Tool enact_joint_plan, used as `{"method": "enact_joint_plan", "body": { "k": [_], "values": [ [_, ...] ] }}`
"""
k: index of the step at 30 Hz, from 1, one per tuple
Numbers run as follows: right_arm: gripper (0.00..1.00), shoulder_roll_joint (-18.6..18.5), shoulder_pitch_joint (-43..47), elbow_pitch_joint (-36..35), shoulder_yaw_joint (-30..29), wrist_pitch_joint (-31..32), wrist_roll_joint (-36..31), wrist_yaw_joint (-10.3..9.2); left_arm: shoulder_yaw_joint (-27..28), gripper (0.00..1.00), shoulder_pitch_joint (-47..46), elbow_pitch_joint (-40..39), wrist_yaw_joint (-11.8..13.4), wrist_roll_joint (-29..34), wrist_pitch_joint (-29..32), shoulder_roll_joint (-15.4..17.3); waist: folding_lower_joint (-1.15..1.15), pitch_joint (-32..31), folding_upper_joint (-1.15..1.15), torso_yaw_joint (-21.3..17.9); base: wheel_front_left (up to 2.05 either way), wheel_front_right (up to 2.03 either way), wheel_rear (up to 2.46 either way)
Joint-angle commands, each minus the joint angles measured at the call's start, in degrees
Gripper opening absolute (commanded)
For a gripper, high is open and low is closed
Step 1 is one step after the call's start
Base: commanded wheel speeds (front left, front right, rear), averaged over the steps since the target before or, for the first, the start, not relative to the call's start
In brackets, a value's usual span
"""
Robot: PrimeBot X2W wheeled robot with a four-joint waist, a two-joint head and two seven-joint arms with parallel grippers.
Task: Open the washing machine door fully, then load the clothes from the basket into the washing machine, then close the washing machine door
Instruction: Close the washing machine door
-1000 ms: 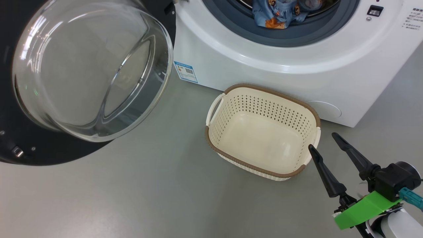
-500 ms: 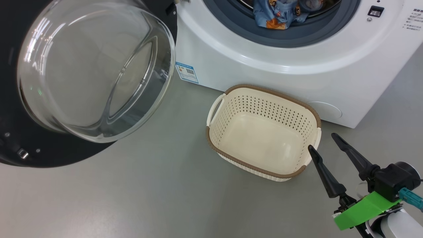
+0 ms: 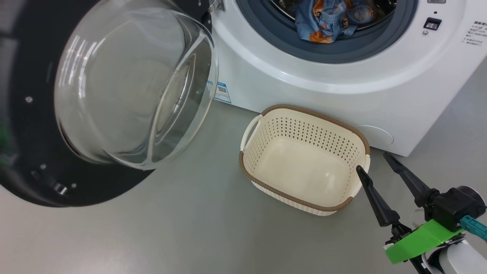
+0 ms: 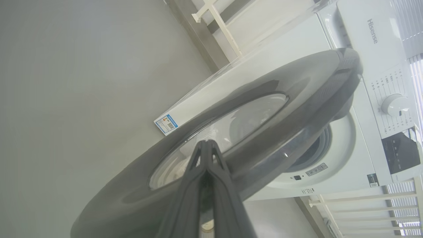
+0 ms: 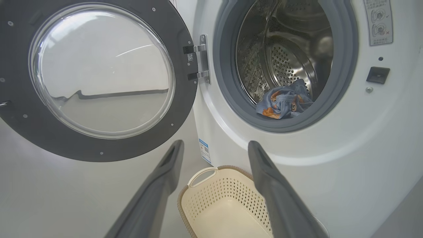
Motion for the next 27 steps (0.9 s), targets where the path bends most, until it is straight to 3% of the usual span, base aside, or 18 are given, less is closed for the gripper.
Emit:
{"method": "enact_joint_plan", "body": {
  "k": [1, 11, 27],
  "values": [
    [1.0, -0.3, 0.0, -1.2, 0.4, -0.3, 0.2, 0.25, 0.3, 0.0, 0.1, -3.5, -0.1, -1.2, 2.3, 2.5, 0.0, -0.5, 0.0, 0.0, 0.0, 0.0, 0.0],
    [1.0, 0.9, 2.4, -1.6, -2.5, -0.3, 0.1, 0.25, -1.6, 0.0, 2.7, -13.9, -0.1, -4.3, 10.4, 2.0, 0.0, -3.0, 0.0, -0.4, 0.0, 0.0, 0.0],
    [1.0, 2.4, 5.3, -2.3, -7.2, -0.3, -0.5, 0.25, -4.4, 0.0, 5.7, -25.4, -0.1, -5.3, 16.3, -0.7, 0.0, -5.1, 0.0, -4.4, 0.0, 0.0, 0.0]
  ]
}}
